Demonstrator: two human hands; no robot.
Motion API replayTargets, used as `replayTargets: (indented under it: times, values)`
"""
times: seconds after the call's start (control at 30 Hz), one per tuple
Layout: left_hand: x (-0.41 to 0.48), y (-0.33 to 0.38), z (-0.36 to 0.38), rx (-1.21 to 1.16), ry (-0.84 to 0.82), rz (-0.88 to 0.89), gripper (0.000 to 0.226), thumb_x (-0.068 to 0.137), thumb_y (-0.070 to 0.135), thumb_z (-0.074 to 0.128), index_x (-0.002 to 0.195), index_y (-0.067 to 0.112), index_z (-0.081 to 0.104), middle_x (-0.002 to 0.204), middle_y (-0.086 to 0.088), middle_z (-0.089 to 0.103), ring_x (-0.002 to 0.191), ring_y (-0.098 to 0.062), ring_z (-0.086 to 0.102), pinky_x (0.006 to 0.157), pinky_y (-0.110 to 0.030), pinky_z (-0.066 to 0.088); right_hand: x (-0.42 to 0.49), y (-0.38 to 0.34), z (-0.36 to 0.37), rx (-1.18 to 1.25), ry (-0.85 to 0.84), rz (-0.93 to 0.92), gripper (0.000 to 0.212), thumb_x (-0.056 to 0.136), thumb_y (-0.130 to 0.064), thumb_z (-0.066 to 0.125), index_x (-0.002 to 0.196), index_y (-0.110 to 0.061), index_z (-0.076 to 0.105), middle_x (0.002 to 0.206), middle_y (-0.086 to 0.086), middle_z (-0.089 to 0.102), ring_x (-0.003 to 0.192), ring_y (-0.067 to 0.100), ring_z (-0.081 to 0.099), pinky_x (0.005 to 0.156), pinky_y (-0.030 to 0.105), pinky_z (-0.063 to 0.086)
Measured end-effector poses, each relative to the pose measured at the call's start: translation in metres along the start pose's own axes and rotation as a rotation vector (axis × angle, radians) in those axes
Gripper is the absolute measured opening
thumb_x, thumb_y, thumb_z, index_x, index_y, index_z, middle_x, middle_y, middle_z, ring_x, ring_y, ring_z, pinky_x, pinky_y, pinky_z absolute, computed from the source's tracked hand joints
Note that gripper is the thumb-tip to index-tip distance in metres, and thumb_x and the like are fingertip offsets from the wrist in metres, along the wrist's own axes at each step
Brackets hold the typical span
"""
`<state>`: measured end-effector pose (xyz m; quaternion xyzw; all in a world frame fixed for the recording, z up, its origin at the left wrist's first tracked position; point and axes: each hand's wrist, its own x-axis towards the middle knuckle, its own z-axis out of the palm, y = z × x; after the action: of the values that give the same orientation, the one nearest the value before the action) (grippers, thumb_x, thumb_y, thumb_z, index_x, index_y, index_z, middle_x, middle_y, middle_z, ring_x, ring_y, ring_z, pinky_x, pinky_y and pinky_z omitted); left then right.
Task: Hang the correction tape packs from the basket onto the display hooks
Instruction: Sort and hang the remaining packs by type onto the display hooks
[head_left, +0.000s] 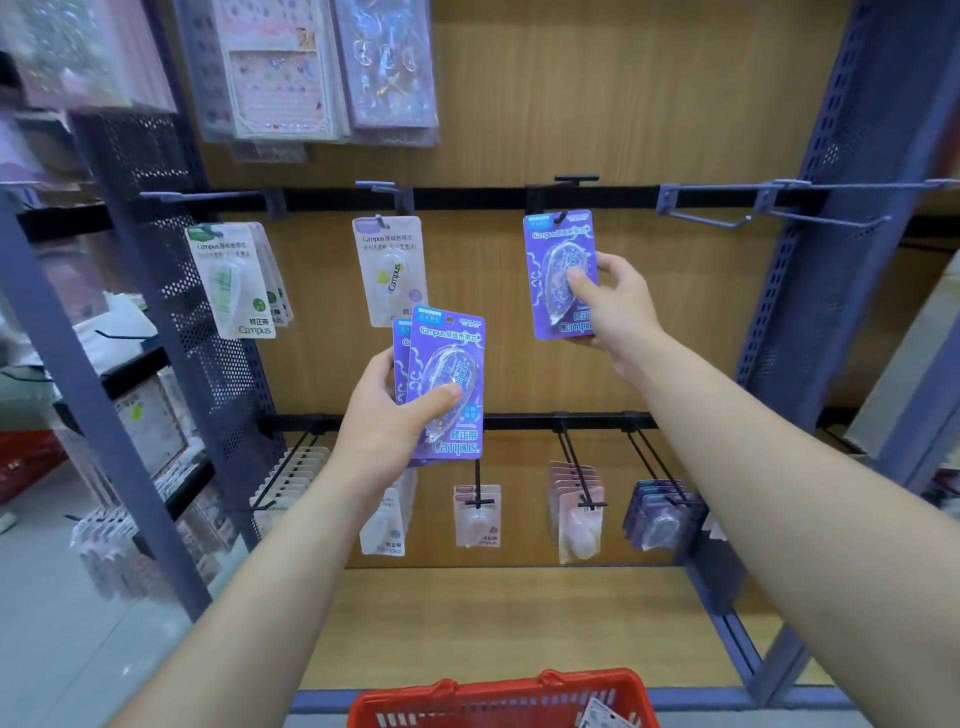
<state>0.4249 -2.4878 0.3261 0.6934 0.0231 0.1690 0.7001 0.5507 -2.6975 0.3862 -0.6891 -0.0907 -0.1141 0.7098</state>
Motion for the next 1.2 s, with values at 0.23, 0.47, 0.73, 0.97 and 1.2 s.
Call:
replayTargets:
  times: [0.23, 0.47, 0.73, 0.97, 1.2]
  values:
    - [-0.010, -0.009, 0.012, 0.006, -0.032, -0.032, 0.052, 0.086, 0.017, 0.081, 0.129, 0.027, 0.054, 0.110, 0.005, 0.074, 0.087, -0.011, 0.077, 0.058, -0.022, 0.058, -0.033, -0.007, -0.017, 0.148, -0.046, -0.083, 0.021, 0.103, -0.026, 0.062, 0.122, -0.023, 0.054, 0.104, -0.006, 0.077, 0.094, 0.016, 0.076, 0.076, 0.038, 0.063]
    - [-0.048, -0.080, 0.058, 0.057, -0.140, -0.145, 0.061, 0.076, 0.014, 0.088, 0.126, 0.027, 0.055, 0.112, 0.004, 0.075, 0.091, -0.012, 0.076, 0.068, -0.029, 0.061, -0.104, 0.097, -0.107, 0.084, 0.070, 0.156, 0.006, 0.101, -0.011, 0.061, 0.107, -0.014, 0.061, 0.099, 0.006, 0.077, 0.090, 0.027, 0.074, 0.087, 0.049, 0.056]
    - [-0.089, -0.190, 0.128, 0.121, -0.203, -0.348, 0.045, 0.083, 0.001, 0.081, 0.118, 0.013, 0.057, 0.111, -0.006, 0.075, 0.084, -0.015, 0.074, 0.071, -0.029, 0.061, -0.171, 0.252, -0.196, -0.134, 0.134, 0.515, 0.007, 0.098, -0.004, 0.063, 0.100, -0.009, 0.059, 0.095, 0.009, 0.073, 0.070, 0.012, 0.070, 0.065, 0.029, 0.051]
    - [-0.090, -0.235, 0.165, 0.116, -0.191, -0.417, 0.048, 0.083, 0.004, 0.081, 0.122, 0.013, 0.056, 0.109, -0.002, 0.076, 0.092, -0.021, 0.076, 0.081, -0.045, 0.063, -0.130, 0.288, -0.209, -0.102, 0.125, 0.488, 0.016, 0.101, -0.010, 0.061, 0.116, -0.007, 0.055, 0.099, 0.002, 0.071, 0.082, 0.013, 0.070, 0.068, 0.030, 0.052]
    - [-0.079, -0.245, 0.175, 0.106, -0.153, -0.434, 0.049, 0.085, 0.005, 0.079, 0.127, 0.010, 0.054, 0.111, -0.005, 0.076, 0.085, -0.016, 0.076, 0.066, -0.031, 0.062, -0.104, 0.308, -0.198, -0.069, 0.121, 0.484, 0.012, 0.102, -0.019, 0.061, 0.113, -0.017, 0.057, 0.111, 0.005, 0.073, 0.100, 0.022, 0.073, 0.090, 0.046, 0.058]
